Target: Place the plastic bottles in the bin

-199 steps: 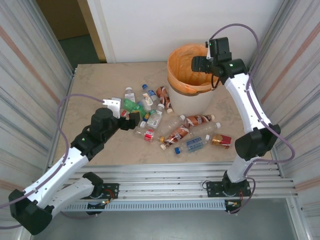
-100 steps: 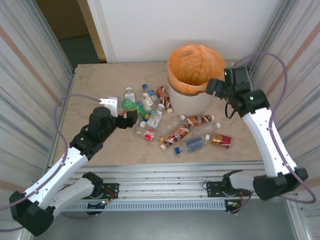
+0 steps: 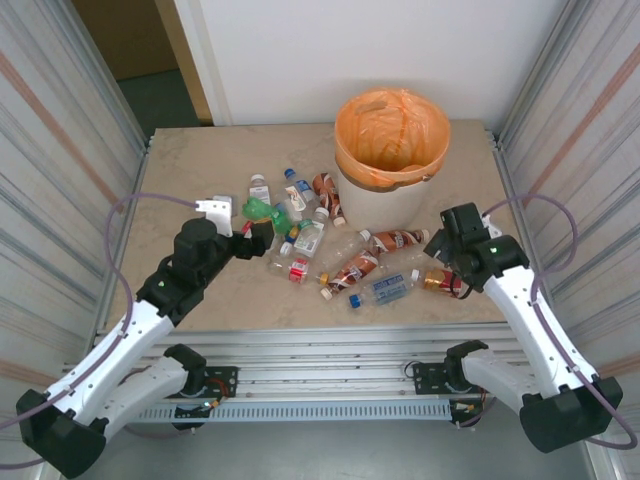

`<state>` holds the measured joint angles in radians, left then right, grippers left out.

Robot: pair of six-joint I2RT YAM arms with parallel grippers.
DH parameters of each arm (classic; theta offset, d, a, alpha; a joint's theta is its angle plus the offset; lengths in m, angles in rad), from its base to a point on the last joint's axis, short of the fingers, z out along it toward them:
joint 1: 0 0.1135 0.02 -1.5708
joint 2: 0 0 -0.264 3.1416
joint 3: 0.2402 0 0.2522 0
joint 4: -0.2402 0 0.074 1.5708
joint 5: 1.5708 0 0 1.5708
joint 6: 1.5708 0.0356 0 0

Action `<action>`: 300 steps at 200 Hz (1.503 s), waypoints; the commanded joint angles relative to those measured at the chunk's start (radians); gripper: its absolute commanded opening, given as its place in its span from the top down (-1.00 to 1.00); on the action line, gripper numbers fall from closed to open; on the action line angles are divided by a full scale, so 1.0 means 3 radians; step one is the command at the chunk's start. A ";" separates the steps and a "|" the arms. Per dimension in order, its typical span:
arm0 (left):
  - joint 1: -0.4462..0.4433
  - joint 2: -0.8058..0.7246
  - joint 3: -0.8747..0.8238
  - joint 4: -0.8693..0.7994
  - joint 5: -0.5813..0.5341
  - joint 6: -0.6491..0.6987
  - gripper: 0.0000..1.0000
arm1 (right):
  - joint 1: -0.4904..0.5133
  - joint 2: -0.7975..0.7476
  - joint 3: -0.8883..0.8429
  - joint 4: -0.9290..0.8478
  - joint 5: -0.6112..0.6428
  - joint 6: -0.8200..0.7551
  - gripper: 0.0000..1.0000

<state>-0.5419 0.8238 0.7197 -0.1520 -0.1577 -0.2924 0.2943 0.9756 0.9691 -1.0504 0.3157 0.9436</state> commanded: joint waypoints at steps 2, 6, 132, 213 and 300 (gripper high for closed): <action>0.0042 0.0004 -0.0021 0.0105 0.0013 -0.0038 -0.97 | -0.0015 -0.0074 -0.0167 -0.0076 0.0030 0.0665 -0.96; 0.0047 0.0009 -0.0021 0.0101 0.0014 -0.0040 -0.98 | -0.0015 -0.0074 -0.0207 -0.0076 0.0020 0.0719 -0.96; 0.0048 0.0101 -0.0062 0.0128 0.0114 -0.0124 -0.97 | 0.0144 0.0026 -0.1030 0.0776 -0.0066 0.1799 -0.96; 0.0052 0.0220 -0.0081 0.0138 0.0218 -0.0267 -0.98 | 0.0123 0.0240 -0.1225 0.1028 0.0083 0.2025 -1.00; 0.0055 0.0224 -0.0091 0.0107 0.0235 -0.0283 -0.97 | 0.0091 0.0594 -0.1224 0.1384 0.0264 0.2132 -0.96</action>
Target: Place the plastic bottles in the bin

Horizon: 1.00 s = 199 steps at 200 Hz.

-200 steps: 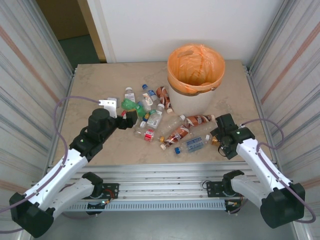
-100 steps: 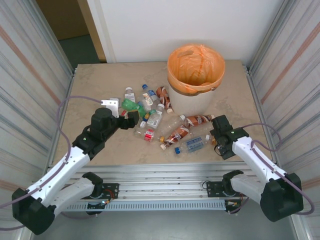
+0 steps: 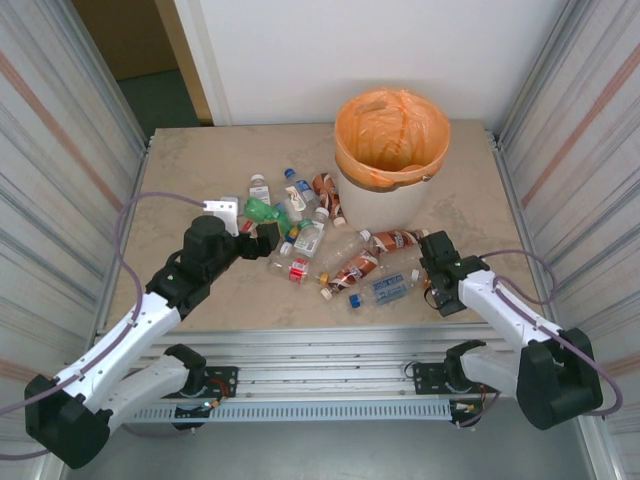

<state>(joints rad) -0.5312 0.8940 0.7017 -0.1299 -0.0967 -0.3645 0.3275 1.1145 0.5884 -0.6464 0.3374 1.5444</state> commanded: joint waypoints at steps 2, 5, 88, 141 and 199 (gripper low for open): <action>0.0018 -0.0011 -0.0030 0.0030 0.0031 -0.0043 -0.97 | -0.0023 0.0143 0.0050 0.0038 0.0201 0.0129 -0.96; 0.0017 -0.0007 -0.0028 0.0027 0.0036 -0.0040 -0.98 | -0.0023 0.0163 0.0048 0.0038 0.0211 0.0131 -0.96; 0.0025 0.0062 -0.0017 0.0031 0.0036 -0.0061 -0.97 | -0.0348 0.0556 0.0104 0.0231 0.0363 -0.0091 -0.76; 0.0022 0.0098 0.0002 0.0035 0.0061 -0.0074 -0.98 | -0.0466 0.0647 0.0142 0.0421 0.0327 -0.0317 -0.48; 0.0022 0.0101 -0.0006 0.0039 0.0066 -0.0089 -0.97 | -0.0648 0.0552 0.0183 0.0549 0.0209 -0.0738 -0.06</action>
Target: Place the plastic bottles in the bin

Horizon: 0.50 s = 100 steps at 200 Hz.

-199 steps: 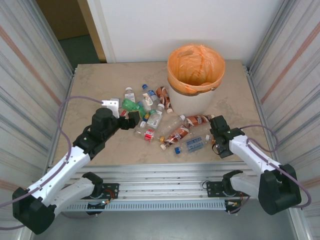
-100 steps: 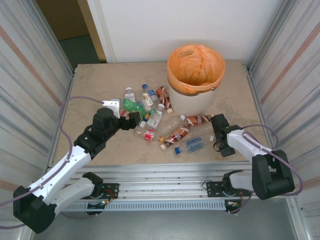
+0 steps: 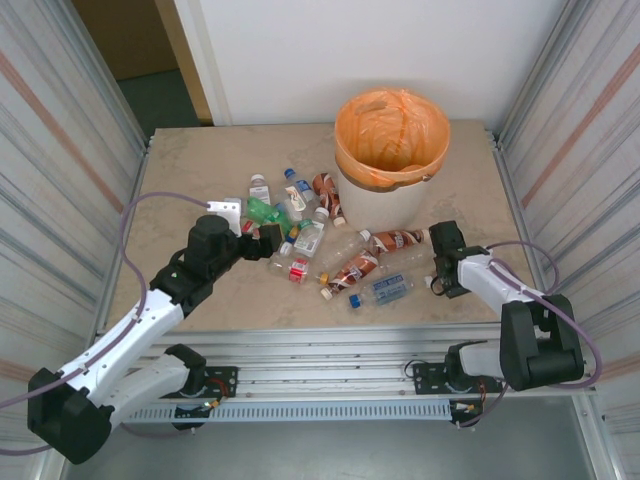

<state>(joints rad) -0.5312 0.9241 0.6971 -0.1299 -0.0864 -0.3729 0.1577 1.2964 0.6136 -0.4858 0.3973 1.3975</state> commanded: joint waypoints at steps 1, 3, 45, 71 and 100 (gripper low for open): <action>0.0022 0.0002 0.0011 0.0037 0.0032 -0.0064 -0.97 | -0.0089 -0.0056 0.0098 0.0011 0.0007 -0.0255 -0.07; 0.0025 0.0001 0.0014 0.0036 0.0034 -0.0065 -0.97 | -0.0101 -0.0059 0.0101 0.0009 0.0001 -0.0270 -0.06; 0.0022 0.0013 0.0021 0.0059 0.0033 -0.0066 -0.97 | -0.0208 -0.0175 0.0194 -0.0015 -0.0066 -0.0580 0.06; 0.0023 0.0028 0.0034 0.0037 0.0029 -0.0061 -0.97 | -0.0232 -0.0323 0.0266 -0.0053 -0.0091 -0.0719 0.06; 0.0031 0.0034 0.0046 0.0047 0.0014 -0.0055 -0.97 | -0.0238 -0.0501 0.0491 -0.0247 -0.0060 -0.1026 0.14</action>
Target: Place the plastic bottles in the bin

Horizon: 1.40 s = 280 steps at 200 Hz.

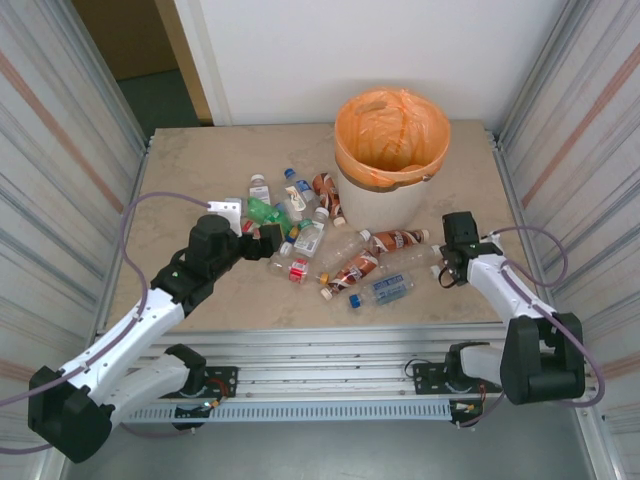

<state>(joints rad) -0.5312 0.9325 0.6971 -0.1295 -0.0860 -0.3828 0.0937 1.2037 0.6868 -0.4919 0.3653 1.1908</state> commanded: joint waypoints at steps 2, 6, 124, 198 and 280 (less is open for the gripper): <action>0.0029 0.0007 0.0047 0.0045 0.0010 -0.0020 -0.98 | -0.0025 -0.0202 0.0267 -0.0251 0.0053 -0.0352 0.14; 0.0027 0.0009 0.0047 0.0052 0.0005 -0.0021 -0.97 | -0.0025 -0.0231 0.0308 -0.0293 0.0063 -0.0378 0.14; 0.0097 -0.0182 -0.0020 -0.0051 -0.0102 -0.0013 -0.97 | 0.0002 -0.0628 0.1842 -0.0455 -0.0282 -0.1507 0.25; 0.0134 -0.0264 -0.0050 0.0027 0.0047 -0.0118 -0.98 | 0.0289 0.0353 0.3057 0.0174 -0.1336 -0.2152 0.20; 0.0134 -0.0368 -0.0089 -0.0006 0.0093 -0.0170 -0.98 | 0.0656 0.1792 0.4357 0.0010 -0.1767 -0.2794 0.15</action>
<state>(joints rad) -0.4980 0.8448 0.6785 -0.1307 -0.0704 -0.4179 0.2813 1.6588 1.9053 -0.4644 -0.1074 0.4393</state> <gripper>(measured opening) 0.987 0.534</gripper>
